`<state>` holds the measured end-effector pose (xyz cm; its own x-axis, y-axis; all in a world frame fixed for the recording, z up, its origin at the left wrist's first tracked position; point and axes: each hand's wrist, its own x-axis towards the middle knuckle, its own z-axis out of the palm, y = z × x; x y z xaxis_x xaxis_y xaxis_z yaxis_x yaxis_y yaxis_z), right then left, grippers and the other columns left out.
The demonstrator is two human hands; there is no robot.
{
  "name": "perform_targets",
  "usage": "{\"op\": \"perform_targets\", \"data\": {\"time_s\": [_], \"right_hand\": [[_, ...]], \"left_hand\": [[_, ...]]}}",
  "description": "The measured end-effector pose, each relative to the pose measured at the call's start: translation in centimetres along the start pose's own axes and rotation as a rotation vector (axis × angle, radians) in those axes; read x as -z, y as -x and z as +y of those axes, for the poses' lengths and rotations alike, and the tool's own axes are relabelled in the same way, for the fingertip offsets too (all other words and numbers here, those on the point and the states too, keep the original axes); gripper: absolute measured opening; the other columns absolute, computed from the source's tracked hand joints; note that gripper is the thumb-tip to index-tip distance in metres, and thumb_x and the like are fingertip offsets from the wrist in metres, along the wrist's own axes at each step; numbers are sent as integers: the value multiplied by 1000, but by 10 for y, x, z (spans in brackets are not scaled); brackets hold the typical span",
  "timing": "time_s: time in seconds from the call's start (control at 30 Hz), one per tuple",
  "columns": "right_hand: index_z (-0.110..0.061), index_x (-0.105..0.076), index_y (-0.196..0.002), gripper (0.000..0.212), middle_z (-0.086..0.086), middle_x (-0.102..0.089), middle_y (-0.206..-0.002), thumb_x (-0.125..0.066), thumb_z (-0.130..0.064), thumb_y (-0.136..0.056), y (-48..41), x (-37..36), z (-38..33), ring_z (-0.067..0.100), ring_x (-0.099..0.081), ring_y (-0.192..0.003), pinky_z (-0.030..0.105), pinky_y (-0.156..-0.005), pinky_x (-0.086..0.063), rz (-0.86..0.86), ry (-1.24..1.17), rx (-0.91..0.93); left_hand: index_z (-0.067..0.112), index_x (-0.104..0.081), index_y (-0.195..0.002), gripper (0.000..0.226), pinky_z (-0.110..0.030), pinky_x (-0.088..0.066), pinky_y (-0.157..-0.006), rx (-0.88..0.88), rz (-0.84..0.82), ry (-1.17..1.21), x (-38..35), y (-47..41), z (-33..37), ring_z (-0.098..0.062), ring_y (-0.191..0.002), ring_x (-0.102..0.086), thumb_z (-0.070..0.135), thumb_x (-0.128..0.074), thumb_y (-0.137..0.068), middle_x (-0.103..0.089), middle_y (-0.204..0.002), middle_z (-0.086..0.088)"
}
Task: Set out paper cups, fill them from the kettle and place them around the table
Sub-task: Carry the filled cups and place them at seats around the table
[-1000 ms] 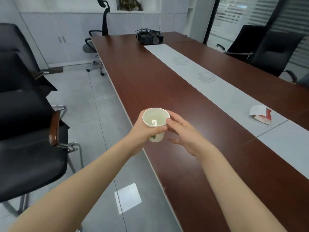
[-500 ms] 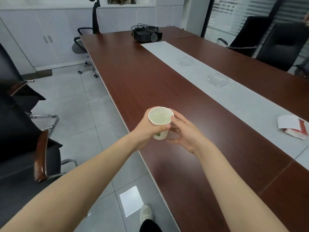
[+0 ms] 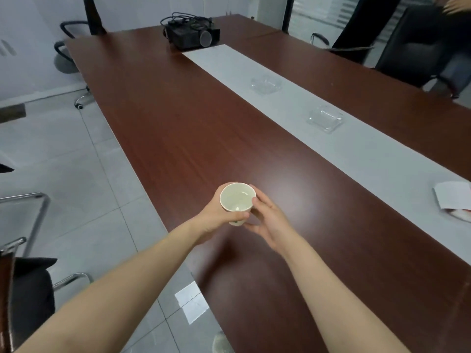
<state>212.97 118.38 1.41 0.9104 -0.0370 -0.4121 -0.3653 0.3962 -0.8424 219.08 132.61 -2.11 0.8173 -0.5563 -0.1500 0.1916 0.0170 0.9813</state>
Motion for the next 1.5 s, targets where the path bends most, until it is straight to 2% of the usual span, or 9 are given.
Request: {"op": "perform_targets", "data": {"time_s": [0.1, 0.33, 0.43, 0.67, 0.97, 1.03, 1.17, 1.3, 1.5], "right_hand": [[-32, -55, -120, 30, -10, -64, -112, -41, -15, -100, -20, 0, 10, 4, -59, -100, 31, -75, -50, 61, -52, -22], [-33, -59, -112, 31, -8, -63, -118, -41, -12, -99, -50, -3, 30, 10, -57, -111, 32, -84, -50, 184, -99, -31], [-34, -57, -115, 34, -4, -58, -127, -41, -9, -98, -57, -4, 38, 17, -50, -124, 34, -91, -48, 218, -103, -44], [-22, -44, -137, 46, -8, -55, -124, -36, 0, -98, -58, -11, 41, 15, -51, -118, 33, -98, -42, 226, -66, -27], [-37, -52, -121, 33, -8, -56, -126, -42, -15, -99, -55, -16, 48, 14, -47, -127, 38, -109, -34, 269, 115, -99], [-37, -51, -120, 32, -8, -57, -123, -42, -15, -99, -53, -17, 45, 15, -48, -127, 35, -106, -34, 275, 148, -111], [-33, -51, -117, 29, 0, -58, -118, -42, -12, -99, -47, -20, 33, 17, -49, -124, 36, -105, -35, 301, 214, -136], [-19, -46, -137, 38, -5, -49, -132, -44, -16, -99, -43, -21, 23, 10, -43, -120, 37, -106, -35, 317, 273, -158], [-20, -42, -140, 47, -1, -44, -143, -51, -27, -95, -24, -20, 1, 16, -41, -130, 32, -98, -36, 389, 419, -223]], "left_hand": [[11, -45, -126, 73, -33, -49, -83, 18, -53, -18, 9, -16, -8, -15, -103, -55, 12, -82, -63, -58, -111, -2], [14, -42, -128, 82, -31, -50, -79, 99, -98, -69, 29, -36, -26, -11, -105, -55, 19, -85, -58, -58, -115, -1], [20, -42, -127, 84, -25, -49, -85, 121, -92, -103, 37, -38, -35, -3, -107, -54, 20, -84, -55, -56, -118, 5], [15, -39, -133, 85, -27, -48, -94, 171, -96, -157, 52, -41, -54, -6, -111, -53, 9, -82, -60, -55, -125, 0], [14, -45, -132, 87, -50, -42, -105, 194, -146, -276, 64, -47, -65, -20, -115, -55, 24, -91, -58, -58, -126, -12], [16, -43, -134, 92, -45, -42, -106, 224, -161, -290, 63, -43, -57, -21, -119, -54, 25, -91, -56, -58, -127, -8], [16, -28, -141, 110, -11, -39, -95, 302, -200, -277, 69, -37, -34, -2, -121, -46, 22, -87, -49, -49, -131, 10], [23, -13, -150, 142, -22, -29, -104, 405, -243, -354, 83, -36, -4, -10, -135, -34, 39, -92, -32, -40, -143, -2], [14, -24, -149, 82, -22, -29, -99, 459, -333, -753, 81, -41, 62, -19, -139, -32, 31, -71, -85, -31, -152, -13]]}}
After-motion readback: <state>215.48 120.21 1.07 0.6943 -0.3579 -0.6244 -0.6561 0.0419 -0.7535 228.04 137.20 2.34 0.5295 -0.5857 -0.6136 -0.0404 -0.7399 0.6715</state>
